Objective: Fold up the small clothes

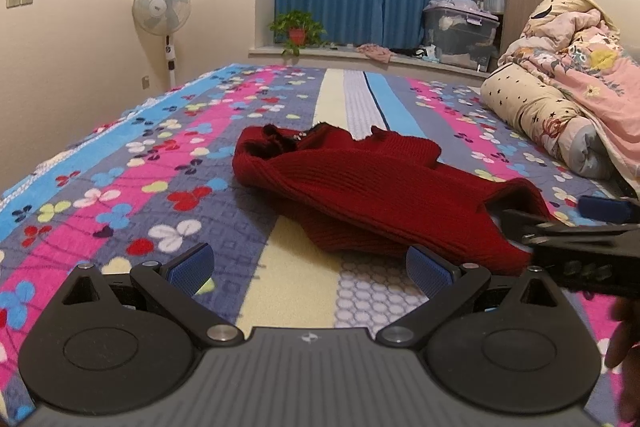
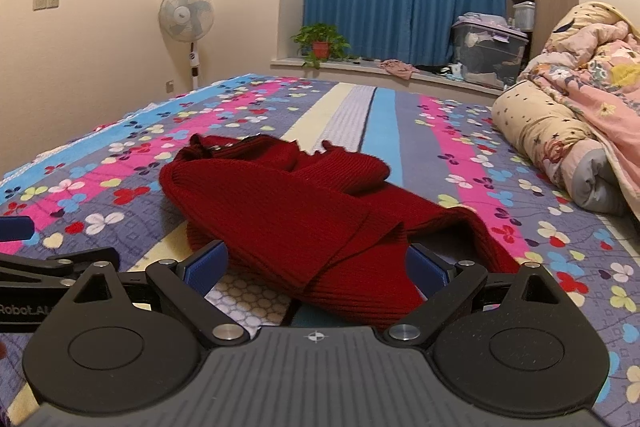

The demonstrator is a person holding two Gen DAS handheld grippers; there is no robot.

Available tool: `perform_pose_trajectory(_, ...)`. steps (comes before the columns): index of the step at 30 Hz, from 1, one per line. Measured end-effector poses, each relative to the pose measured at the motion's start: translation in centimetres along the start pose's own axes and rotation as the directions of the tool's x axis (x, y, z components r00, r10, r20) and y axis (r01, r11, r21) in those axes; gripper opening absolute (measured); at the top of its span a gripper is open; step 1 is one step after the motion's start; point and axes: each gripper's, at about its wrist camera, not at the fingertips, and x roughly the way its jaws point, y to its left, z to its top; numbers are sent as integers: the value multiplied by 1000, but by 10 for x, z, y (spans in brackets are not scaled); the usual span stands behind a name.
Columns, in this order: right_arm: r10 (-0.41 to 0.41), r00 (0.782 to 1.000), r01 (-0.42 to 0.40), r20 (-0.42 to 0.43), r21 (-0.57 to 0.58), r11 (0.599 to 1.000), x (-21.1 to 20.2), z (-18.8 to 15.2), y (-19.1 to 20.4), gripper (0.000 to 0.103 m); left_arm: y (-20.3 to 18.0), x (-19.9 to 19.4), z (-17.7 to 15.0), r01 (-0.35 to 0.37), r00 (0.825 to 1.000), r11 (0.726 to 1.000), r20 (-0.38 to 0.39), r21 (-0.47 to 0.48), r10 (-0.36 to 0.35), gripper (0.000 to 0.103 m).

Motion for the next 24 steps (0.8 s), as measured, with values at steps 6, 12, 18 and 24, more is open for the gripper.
perform_pose_trajectory(6,43,999,-45,17,124,991,-2,6,-33,89,4,52,27,-37,998,999,-45,-5,37,96)
perform_pose_trajectory(12,29,999,-25,-23,143,989,-3,6,-60,63,6,122,62,-66,992,984,-120,-167,46,96)
perform_pose_trajectory(18,11,999,-2,-49,175,985,-2,3,-81,63,2,182,68,-22,972,953,-229,-302,-50,57)
perform_pose_trajectory(24,-43,998,54,-51,235,971,6,6,-101,62,12,153,65,68,975,979,-195,-194,-107,0)
